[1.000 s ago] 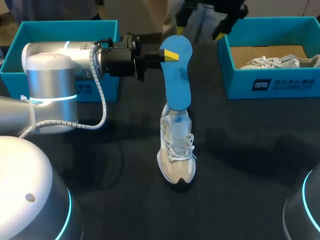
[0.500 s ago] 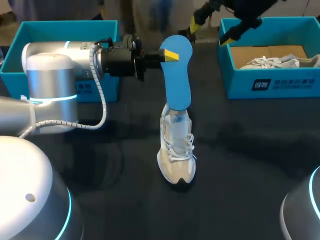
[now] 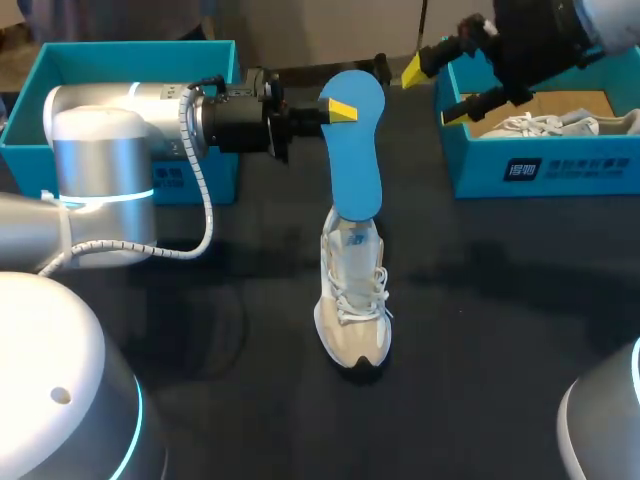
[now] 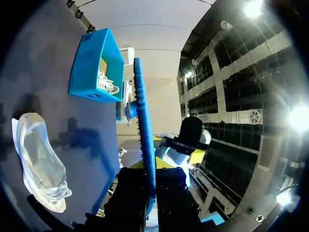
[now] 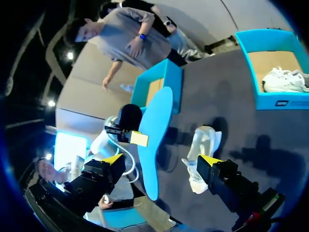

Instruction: Take the shoe out of the shoebox, open the shoe tongue, remove and reinsert the insole, then place the shoe into the shoebox

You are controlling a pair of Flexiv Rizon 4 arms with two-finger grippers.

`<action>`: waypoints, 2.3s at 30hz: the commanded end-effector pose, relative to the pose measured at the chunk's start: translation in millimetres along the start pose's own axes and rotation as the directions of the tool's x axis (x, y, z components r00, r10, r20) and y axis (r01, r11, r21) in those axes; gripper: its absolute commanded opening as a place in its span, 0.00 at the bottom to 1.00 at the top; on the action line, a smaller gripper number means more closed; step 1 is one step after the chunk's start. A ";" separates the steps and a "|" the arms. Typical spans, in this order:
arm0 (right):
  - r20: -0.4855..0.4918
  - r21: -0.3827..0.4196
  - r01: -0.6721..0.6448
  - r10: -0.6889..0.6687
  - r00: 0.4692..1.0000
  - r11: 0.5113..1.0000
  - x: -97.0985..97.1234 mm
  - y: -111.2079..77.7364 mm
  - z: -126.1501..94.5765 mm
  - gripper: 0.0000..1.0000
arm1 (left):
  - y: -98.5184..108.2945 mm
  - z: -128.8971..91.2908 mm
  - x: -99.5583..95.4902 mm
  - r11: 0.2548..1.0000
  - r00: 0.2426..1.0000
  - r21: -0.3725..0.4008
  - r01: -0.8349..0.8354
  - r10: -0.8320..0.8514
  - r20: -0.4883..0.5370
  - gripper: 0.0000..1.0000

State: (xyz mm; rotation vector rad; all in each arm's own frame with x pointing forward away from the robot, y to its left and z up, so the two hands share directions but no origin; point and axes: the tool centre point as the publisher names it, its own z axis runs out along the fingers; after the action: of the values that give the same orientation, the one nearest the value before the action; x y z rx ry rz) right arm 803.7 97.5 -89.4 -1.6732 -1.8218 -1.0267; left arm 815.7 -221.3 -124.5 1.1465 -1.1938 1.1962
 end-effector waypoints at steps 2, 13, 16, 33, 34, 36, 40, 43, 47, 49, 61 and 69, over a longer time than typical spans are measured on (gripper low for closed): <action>-0.378 -0.011 0.006 -0.009 0.926 1.000 -11.9 -1.7 4.0 1.00 | 0.2 -0.1 -0.3 1.000 1.000 0.000 0.000 0.000 0.002 0.00; -0.434 0.020 -0.021 0.027 0.900 1.000 -35.1 -2.2 12.5 1.00 | 0.2 -0.1 -0.3 1.000 1.000 0.000 0.000 0.000 0.002 0.00; -0.415 0.000 -0.037 0.034 0.909 0.999 -37.3 -1.3 9.3 1.00 | 0.2 -0.1 -0.3 1.000 1.000 0.000 0.000 0.000 0.002 0.00; -0.404 0.011 -0.044 0.044 0.914 0.999 -35.7 -0.3 9.3 1.00 | 0.2 -0.1 -0.3 1.000 1.000 0.000 0.000 0.000 0.002 0.00; -0.404 0.011 -0.044 0.044 0.914 0.999 -35.7 -0.3 9.3 1.00 | 0.2 -0.1 -0.3 1.000 1.000 0.000 0.000 0.000 0.002 0.00; -0.404 0.011 -0.044 0.044 0.914 0.999 -35.7 -0.3 9.3 1.00 | 0.2 -0.1 -0.3 1.000 1.000 0.000 0.000 0.000 0.002 0.00; -0.404 0.011 -0.044 0.044 0.914 0.999 -35.7 -0.3 9.3 1.00 | -5.0 -5.6 -1.3 0.991 0.991 -0.009 -0.132 0.132 0.001 0.00; -0.404 0.011 -0.044 0.044 0.914 0.999 -35.7 -0.3 9.3 1.00 | -8.3 -7.3 2.2 0.975 0.974 -0.008 -0.224 0.224 -0.017 0.00; -0.404 0.011 -0.044 0.044 0.914 0.999 -35.7 -0.3 9.3 1.00 | -8.9 -10.8 6.0 0.916 0.916 -0.023 -0.400 0.400 -0.026 0.00; -0.404 0.011 -0.044 0.044 0.914 0.999 -35.7 -0.3 9.3 1.00 | -8.6 -12.3 7.0 0.847 0.848 -0.038 -0.531 0.530 -0.023 0.00; -0.404 0.011 -0.044 0.044 0.914 0.999 -35.7 -0.3 9.3 1.00 | -13.6 -16.1 21.7 0.279 0.278 0.015 -0.960 0.960 -0.021 0.00; -0.404 0.011 -0.044 0.044 0.914 0.999 -35.7 -0.3 9.3 1.00 | -22.3 -17.6 24.1 -0.078 -0.082 0.047 -0.996 0.994 -0.078 0.00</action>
State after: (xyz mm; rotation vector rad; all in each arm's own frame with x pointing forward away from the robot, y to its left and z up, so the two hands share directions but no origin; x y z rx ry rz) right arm 809.7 79.9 -121.6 -1.3643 -1.5053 -1.2439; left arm 835.7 -203.3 -96.9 0.4798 -1.8444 1.9116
